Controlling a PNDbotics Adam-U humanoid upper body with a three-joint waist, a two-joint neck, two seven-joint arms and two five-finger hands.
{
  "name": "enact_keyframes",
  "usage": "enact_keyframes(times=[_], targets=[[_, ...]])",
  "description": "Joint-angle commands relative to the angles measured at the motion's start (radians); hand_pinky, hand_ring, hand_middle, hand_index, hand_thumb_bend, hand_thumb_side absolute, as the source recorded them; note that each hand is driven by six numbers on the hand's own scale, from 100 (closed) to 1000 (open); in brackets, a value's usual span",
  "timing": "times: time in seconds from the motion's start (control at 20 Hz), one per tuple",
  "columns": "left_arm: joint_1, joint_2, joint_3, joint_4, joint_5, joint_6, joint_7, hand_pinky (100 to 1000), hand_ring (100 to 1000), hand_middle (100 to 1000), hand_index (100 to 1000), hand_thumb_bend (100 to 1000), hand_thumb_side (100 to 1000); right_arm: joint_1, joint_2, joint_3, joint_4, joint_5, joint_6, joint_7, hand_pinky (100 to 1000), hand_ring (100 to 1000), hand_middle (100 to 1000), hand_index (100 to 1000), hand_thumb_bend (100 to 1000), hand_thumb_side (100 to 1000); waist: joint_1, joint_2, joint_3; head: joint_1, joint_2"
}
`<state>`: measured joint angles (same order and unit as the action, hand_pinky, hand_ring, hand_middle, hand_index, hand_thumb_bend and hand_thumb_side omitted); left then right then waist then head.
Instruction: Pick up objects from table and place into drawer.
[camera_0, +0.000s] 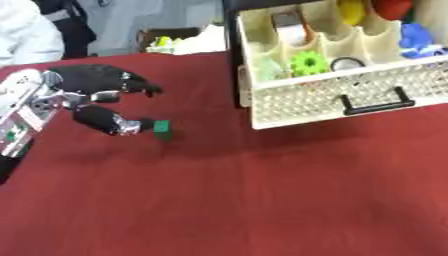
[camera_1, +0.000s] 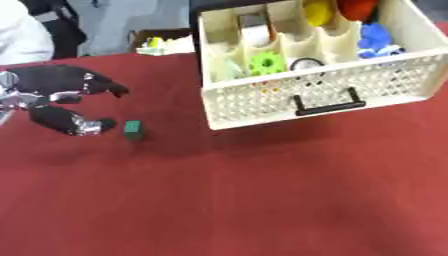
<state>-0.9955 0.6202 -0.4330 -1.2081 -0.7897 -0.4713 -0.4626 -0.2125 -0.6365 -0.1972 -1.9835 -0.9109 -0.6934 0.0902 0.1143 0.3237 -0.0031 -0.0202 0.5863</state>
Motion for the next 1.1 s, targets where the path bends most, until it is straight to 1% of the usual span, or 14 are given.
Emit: enact_keyframes(times=[0.05, 0.2, 0.3, 0.4, 0.45, 0.65, 0.85, 0.95, 1.1], targets=[[-0.018, 0.018, -0.002, -0.022, -0.020, 0.014, 0.008, 880, 855, 822, 1000, 295, 1000, -0.013, -0.018, -0.012, -0.016, 0.001, 0.007, -0.002, 690, 701, 608, 730, 100, 1000, -0.004, -0.024, -0.001, -0.004, -0.013], [-0.016, 0.022, -0.009, -0.030, -0.046, 0.023, 0.002, 888, 869, 845, 1000, 340, 1000, -0.015, -0.016, -0.012, -0.016, 0.004, 0.014, -0.003, 690, 701, 607, 729, 100, 1000, -0.002, -0.024, -0.001, -0.007, -0.011], [-0.013, 0.024, -0.013, -0.033, -0.069, 0.025, -0.009, 888, 871, 847, 1000, 351, 1000, -0.016, -0.014, -0.013, -0.016, 0.005, 0.018, -0.005, 690, 701, 607, 729, 100, 1000, -0.002, -0.023, -0.001, -0.009, -0.010], [-0.006, 0.029, -0.018, -0.038, -0.089, 0.026, -0.018, 887, 872, 847, 1000, 338, 930, -0.017, -0.012, -0.014, -0.016, 0.006, 0.022, -0.007, 690, 701, 607, 727, 100, 1000, -0.002, -0.023, -0.002, -0.011, -0.010], [-0.002, 0.032, -0.021, -0.041, -0.098, 0.025, -0.021, 887, 872, 848, 1000, 334, 911, -0.018, -0.012, -0.014, -0.016, 0.007, 0.025, -0.008, 690, 701, 607, 727, 100, 1000, -0.002, -0.023, -0.001, -0.012, -0.009], [0.016, 0.042, -0.028, -0.048, -0.114, 0.022, -0.030, 884, 873, 856, 1000, 312, 766, -0.020, -0.008, -0.016, -0.016, 0.009, 0.032, -0.011, 690, 701, 606, 726, 100, 1000, -0.002, -0.022, 0.000, -0.016, -0.008], [0.028, 0.046, -0.030, -0.049, -0.118, 0.024, -0.037, 881, 871, 854, 1000, 308, 729, -0.022, -0.004, -0.018, -0.016, 0.012, 0.038, -0.015, 690, 701, 606, 725, 100, 1000, -0.004, -0.022, -0.001, -0.017, -0.008], [0.032, 0.046, -0.031, -0.049, -0.123, 0.025, -0.036, 875, 868, 856, 1000, 303, 687, -0.021, -0.003, -0.018, -0.016, 0.013, 0.038, -0.015, 691, 701, 606, 725, 100, 1000, -0.005, -0.022, -0.001, -0.017, -0.009], [0.037, 0.044, -0.034, -0.045, -0.132, 0.028, -0.032, 867, 862, 856, 1000, 293, 601, -0.023, 0.000, -0.019, -0.016, 0.015, 0.041, -0.017, 691, 701, 606, 724, 100, 1000, -0.006, -0.021, -0.001, -0.016, -0.010]])
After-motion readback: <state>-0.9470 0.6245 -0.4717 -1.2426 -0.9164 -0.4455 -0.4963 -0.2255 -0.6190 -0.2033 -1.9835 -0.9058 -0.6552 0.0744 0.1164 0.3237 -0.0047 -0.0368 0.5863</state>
